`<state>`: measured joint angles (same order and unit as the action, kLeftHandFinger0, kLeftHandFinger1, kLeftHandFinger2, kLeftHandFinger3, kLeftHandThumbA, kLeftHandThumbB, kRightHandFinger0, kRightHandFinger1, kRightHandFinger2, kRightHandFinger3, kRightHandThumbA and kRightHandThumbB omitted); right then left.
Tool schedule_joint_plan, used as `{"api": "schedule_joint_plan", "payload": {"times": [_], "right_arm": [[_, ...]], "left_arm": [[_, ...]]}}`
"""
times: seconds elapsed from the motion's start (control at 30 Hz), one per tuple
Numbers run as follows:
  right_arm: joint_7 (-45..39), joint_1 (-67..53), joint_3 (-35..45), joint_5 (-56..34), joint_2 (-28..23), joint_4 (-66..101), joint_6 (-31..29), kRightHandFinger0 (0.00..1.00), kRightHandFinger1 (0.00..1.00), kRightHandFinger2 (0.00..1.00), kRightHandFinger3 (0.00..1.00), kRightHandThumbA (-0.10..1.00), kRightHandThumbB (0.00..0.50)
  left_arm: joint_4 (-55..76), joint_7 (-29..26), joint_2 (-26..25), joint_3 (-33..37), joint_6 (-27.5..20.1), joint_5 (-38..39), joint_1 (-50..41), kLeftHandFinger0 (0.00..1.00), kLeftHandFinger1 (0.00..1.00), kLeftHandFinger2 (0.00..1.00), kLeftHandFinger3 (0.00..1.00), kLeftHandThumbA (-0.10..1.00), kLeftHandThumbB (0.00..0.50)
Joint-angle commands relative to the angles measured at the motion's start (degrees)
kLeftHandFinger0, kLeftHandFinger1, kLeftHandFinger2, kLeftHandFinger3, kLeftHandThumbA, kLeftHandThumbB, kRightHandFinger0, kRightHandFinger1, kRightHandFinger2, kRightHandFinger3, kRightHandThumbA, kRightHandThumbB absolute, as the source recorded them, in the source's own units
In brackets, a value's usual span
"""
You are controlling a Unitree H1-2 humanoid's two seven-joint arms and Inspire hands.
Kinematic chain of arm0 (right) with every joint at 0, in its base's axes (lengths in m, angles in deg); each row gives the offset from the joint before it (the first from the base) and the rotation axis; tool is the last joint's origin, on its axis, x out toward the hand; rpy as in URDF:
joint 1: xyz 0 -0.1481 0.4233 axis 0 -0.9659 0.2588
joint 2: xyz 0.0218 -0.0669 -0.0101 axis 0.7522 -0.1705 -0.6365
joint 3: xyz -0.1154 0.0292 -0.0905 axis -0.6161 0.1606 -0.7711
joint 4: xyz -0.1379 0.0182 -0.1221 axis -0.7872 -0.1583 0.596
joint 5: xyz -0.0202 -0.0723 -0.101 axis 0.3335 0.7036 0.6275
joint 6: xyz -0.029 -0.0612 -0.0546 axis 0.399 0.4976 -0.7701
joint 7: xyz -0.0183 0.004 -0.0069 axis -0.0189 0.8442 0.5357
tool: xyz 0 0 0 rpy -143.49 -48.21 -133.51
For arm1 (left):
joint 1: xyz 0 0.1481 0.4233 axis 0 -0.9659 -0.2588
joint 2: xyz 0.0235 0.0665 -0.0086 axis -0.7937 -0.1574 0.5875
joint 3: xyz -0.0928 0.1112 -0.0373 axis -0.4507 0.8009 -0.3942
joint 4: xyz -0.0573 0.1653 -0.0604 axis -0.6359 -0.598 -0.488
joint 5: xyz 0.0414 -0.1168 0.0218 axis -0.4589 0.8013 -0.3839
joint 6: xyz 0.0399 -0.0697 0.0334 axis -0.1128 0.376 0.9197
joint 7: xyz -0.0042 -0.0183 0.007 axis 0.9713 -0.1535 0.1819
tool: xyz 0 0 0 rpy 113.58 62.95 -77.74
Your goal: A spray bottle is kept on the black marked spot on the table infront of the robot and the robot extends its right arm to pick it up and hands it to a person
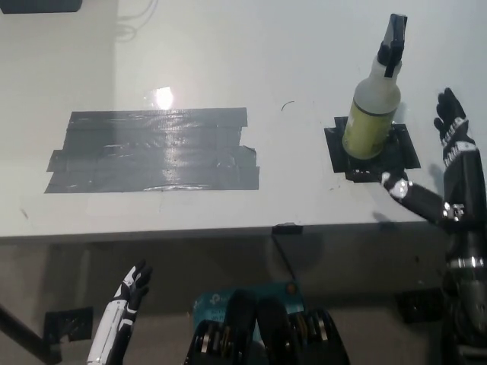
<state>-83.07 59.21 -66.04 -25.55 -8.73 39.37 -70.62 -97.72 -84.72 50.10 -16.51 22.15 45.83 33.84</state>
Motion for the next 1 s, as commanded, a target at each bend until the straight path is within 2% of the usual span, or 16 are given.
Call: {"api": "schedule_joint_plan", "payload": {"times": [0.0,0.17,0.23,0.37,0.4,0.57,0.67,0.97], "right_arm": [[1.23,5.09,1.02,-0.64,-0.74,-3.56,1.63,1.00,1.00,1.00,1.00,1.00,0.349],[1.94,9.79,1.22,0.49,-1.60,-9.88,3.27,1.00,1.00,1.00,1.00,1.00,0.358],[2.26,11.73,1.13,0.55,-1.65,-12.48,3.88,1.00,1.00,1.00,1.00,1.00,0.339],[2.16,15.13,1.27,-0.95,-1.40,-17.40,4.25,1.00,1.00,1.00,1.00,1.00,0.319],[2.58,15.87,1.16,-0.50,-1.44,-18.51,4.15,1.00,1.00,1.00,1.00,1.00,0.334],[3.54,19.38,1.62,-1.15,-1.22,-23.16,4.06,1.00,1.00,1.00,1.00,1.00,0.341],[4.08,20.65,1.39,-0.69,-1.07,-24.90,4.67,1.00,1.00,1.00,1.00,1.00,0.364],[4.75,24.74,2.05,-2.11,-1.29,-34.59,2.88,1.00,1.00,1.00,1.00,1.00,0.391]], "left_arm": [[0.61,-0.70,-0.11,-0.29,-1.92,-0.33,0.27,1.00,1.00,1.00,1.00,1.00,0.467],[0.64,-0.53,-0.15,-0.13,-2.27,-0.46,0.48,1.00,1.00,1.00,1.00,1.00,0.452],[0.91,-0.43,-0.10,-0.14,-1.71,-0.36,0.46,1.00,1.00,1.00,1.00,1.00,0.468],[0.61,-0.54,-0.06,-0.22,-1.99,-0.32,0.54,1.00,1.00,1.00,1.00,1.00,0.470],[0.73,-0.52,-0.08,-0.20,-1.88,-0.39,0.55,1.00,1.00,1.00,1.00,1.00,0.471],[0.31,-0.49,-0.04,-0.05,-2.74,-0.45,0.95,1.00,1.00,0.98,1.00,1.00,0.453],[0.71,-0.44,-0.02,-0.11,-2.25,-0.42,0.88,1.00,1.00,0.97,1.00,1.00,0.470],[0.85,-0.58,-0.07,-0.19,-2.57,-0.74,1.20,1.00,0.99,0.95,1.00,1.00,0.446]]}}
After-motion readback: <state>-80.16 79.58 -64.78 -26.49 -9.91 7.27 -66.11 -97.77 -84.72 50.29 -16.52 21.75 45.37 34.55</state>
